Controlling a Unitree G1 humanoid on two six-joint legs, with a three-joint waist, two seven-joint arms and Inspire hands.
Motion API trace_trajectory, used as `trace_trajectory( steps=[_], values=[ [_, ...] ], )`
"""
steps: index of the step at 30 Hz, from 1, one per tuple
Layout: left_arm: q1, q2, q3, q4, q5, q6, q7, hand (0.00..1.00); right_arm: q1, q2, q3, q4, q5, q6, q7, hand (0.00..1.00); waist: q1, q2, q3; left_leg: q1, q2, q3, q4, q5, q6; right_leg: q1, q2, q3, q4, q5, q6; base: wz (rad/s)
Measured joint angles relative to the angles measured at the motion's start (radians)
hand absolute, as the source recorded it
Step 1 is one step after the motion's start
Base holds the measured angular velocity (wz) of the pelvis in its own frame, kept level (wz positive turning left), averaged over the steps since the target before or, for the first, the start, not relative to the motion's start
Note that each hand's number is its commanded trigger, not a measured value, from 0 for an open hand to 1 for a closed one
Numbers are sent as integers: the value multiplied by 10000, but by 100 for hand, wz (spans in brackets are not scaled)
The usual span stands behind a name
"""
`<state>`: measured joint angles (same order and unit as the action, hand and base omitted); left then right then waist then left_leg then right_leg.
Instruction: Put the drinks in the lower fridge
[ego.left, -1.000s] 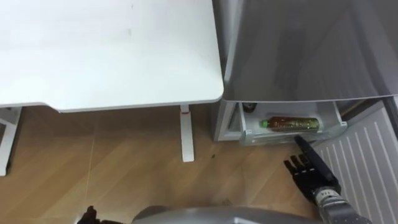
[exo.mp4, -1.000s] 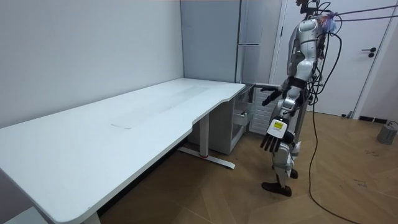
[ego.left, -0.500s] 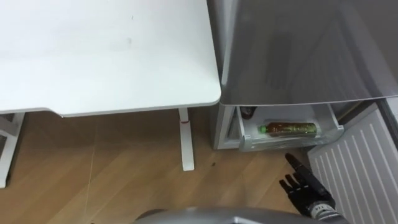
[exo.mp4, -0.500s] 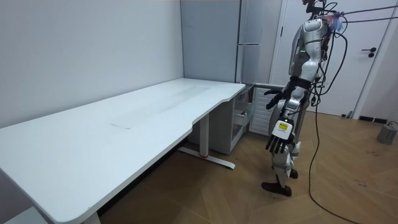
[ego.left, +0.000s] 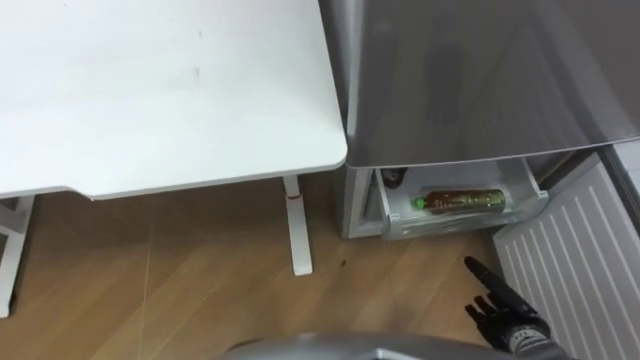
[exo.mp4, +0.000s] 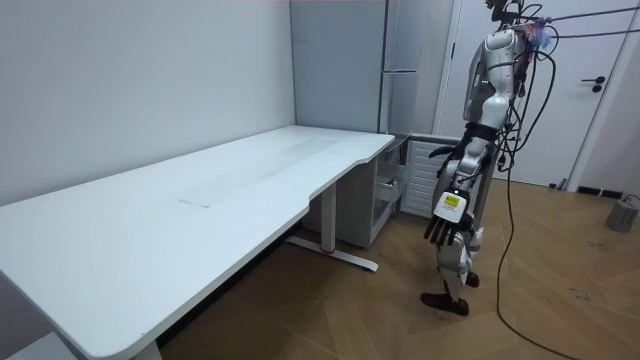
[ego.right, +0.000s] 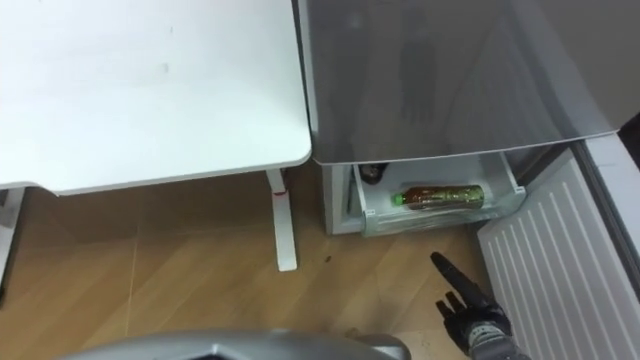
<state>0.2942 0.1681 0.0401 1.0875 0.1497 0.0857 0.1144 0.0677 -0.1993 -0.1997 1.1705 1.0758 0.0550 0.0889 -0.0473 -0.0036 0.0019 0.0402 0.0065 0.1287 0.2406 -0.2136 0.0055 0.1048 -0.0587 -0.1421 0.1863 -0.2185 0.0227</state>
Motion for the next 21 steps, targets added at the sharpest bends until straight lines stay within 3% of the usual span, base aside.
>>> trace_trajectory(
  steps=[7,13,17,21],
  values=[
    [-532,4,-14,391,-16,-11,-381,0,-846,-10,-116,74,801,-49,-532,0,36,82,32,-814,43,11,397,-24,42,-854,-15,30,444,-10,-11,-1],
    [-1508,66,-50,764,-5,-52,-381,0,-2004,-136,-205,100,1872,-279,-705,0,222,375,140,-2514,178,-69,1494,-124,121,-2446,2,17,1460,-101,-67,2],
    [-1723,107,-53,819,-18,-214,-381,0,-2786,-214,-399,578,2299,-328,-863,0,276,387,218,-3684,183,-131,2432,-195,169,-3664,-140,5,2731,-401,-116,6],
    [-2090,106,-63,1181,-14,-207,-376,0,-3068,-446,-779,855,3267,-368,-869,0,438,377,255,-4899,190,-309,3893,-690,223,-5015,-300,35,4431,-1105,-138,9]
  ],
)
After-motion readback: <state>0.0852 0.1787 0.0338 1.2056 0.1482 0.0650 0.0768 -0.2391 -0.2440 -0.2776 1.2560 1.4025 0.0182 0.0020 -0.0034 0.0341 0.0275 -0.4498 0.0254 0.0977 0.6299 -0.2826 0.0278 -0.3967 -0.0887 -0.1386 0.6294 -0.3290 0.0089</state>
